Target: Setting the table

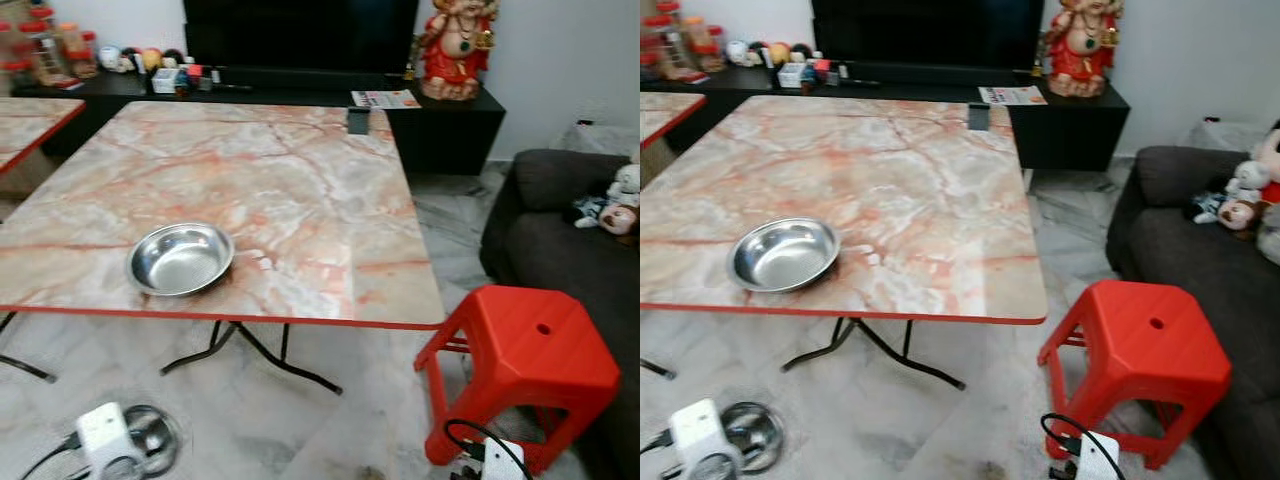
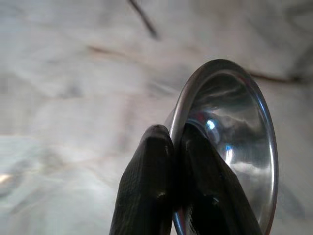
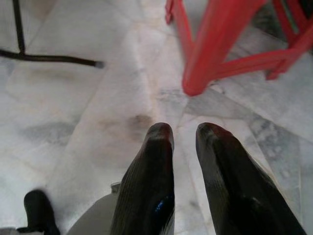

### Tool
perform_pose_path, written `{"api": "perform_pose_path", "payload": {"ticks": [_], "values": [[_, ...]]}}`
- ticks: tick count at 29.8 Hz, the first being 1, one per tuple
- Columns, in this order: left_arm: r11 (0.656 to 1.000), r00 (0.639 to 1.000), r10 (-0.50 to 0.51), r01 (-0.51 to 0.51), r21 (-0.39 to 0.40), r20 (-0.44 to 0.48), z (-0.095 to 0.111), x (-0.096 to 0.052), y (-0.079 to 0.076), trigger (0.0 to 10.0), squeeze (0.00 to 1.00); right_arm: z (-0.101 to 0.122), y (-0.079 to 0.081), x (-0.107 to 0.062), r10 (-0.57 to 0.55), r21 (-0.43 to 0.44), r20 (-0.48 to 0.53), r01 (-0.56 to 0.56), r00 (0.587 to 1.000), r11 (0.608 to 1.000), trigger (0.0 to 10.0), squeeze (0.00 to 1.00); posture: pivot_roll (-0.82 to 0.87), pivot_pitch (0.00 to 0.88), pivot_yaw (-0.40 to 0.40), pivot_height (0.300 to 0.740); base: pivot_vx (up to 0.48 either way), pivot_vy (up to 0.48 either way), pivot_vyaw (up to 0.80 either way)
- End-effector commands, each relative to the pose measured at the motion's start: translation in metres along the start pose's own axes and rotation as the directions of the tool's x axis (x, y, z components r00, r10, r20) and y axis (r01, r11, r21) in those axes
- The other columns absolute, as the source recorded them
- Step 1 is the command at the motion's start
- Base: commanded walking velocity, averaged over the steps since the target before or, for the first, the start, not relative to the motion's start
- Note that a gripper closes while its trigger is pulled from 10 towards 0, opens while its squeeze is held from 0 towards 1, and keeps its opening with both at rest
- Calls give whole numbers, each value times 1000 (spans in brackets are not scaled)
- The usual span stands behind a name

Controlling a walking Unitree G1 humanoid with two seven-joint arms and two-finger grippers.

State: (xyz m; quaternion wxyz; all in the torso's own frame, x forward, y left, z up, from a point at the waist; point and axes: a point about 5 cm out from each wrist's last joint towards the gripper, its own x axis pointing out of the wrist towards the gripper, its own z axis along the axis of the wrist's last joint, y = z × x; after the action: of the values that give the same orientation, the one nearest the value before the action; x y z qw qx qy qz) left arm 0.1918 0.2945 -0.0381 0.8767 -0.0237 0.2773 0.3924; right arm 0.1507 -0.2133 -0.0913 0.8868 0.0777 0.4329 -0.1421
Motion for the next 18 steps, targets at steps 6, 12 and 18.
{"api": "perform_pose_path", "payload": {"ticks": [6, 12, 18], "values": [[964, 871, 263, -257, -71, 414, 81, 6, 36, 10000, 0, 6, 0, 2, 10, -18, 6, -10, 1000, 1000, 10000, 0, 13, 0, -59, 740, 0, 0, 0], [949, 597, 298, -272, -162, 744, 188, -15, 38, 10000, 0, 8, 2, 3, 18, -28, 7, -18, 1000, 999, 10000, 0, 21, 0, -66, 740, 0, 0, 0], [987, 542, 91, 64, -149, 835, 247, -33, -10, 10000, 0, 10, 5, 3, 21, -15, 12, -20, 1000, 1000, 10000, 0, 9, 0, -55, 740, 0, 0, 0]]}}
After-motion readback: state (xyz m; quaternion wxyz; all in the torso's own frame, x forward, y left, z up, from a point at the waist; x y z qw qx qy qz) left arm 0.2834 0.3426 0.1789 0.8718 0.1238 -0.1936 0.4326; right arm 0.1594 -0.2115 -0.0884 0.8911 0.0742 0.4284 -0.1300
